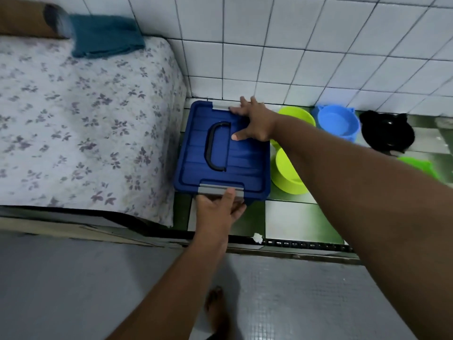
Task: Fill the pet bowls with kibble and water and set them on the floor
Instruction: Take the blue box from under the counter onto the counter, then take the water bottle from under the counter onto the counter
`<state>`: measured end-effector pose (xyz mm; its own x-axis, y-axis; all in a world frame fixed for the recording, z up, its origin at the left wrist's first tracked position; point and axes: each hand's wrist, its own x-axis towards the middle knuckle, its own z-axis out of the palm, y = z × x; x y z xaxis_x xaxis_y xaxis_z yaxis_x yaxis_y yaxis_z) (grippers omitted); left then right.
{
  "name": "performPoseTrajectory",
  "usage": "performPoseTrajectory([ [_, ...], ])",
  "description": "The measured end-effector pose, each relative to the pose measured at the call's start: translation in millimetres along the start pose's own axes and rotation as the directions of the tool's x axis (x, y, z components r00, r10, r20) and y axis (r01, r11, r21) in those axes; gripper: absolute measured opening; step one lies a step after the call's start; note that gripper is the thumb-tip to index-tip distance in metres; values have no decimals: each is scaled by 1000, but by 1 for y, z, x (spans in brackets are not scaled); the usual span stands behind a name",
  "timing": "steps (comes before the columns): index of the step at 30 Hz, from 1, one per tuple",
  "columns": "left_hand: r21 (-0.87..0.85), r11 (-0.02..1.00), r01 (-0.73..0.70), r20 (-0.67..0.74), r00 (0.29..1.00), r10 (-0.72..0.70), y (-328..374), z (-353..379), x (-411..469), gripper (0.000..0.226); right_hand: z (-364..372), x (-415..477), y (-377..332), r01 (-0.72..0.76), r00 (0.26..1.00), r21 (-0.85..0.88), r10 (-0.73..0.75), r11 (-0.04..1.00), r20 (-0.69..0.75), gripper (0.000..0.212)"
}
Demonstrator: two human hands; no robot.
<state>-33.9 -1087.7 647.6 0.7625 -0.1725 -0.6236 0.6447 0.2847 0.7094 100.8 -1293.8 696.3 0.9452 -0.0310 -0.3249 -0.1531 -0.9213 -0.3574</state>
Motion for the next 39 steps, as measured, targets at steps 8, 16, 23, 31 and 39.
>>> performPoseTrajectory([
  [8, -18, 999, -28, 8, 1000, 28, -4, 4, 2, 35, 37, -12, -1, -77, 937, 110, 110, 991, -331, 61],
  [16, 54, 994, -96, -14, 995, 97, -11, 9, 4, 37, 57, -52, -22, -117, 905, 81, 140, 990, -402, 54],
  [23, 234, 969, -80, -26, 996, 89, -44, 11, -34, 38, 87, -141, -9, 78, 865, 389, 132, 918, -485, 53],
  [31, 637, 751, -177, 154, 983, 100, -153, -7, -103, 2, 171, -316, 29, 303, 727, 422, 80, 854, -682, 21],
  [39, 892, 430, -136, 205, 972, -119, -268, -45, -55, 20, 337, -385, 111, 26, 866, 680, 322, 733, -381, 5],
])
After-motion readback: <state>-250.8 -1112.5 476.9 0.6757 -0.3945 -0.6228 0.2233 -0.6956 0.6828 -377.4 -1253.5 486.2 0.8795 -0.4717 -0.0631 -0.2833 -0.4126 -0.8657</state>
